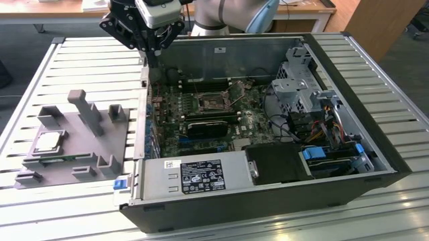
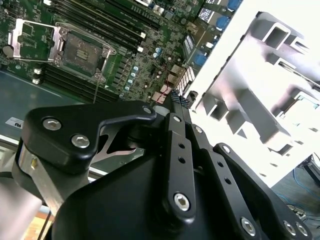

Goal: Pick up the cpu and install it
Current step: 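Reach for the cpu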

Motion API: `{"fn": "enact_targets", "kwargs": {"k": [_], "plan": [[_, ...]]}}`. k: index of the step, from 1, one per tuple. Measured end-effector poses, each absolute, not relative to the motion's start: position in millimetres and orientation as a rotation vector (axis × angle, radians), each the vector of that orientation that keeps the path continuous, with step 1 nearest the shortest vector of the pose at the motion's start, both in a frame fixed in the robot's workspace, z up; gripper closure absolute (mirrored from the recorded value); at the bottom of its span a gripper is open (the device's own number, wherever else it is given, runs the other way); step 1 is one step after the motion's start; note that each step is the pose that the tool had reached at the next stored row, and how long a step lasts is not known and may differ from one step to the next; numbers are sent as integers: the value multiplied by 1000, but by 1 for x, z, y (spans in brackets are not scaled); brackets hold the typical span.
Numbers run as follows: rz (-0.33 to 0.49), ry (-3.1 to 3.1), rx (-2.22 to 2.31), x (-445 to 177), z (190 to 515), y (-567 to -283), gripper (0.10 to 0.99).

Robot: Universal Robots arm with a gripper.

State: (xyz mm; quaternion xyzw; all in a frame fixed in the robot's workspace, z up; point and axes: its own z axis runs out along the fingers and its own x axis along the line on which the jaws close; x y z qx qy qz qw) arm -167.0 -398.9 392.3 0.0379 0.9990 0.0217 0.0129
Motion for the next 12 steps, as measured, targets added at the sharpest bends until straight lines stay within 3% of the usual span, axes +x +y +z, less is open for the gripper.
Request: {"fn": "enact_targets", "kwargs": {"k": [12], "plan": [[68, 3113, 118, -172, 392, -399, 980]]}}
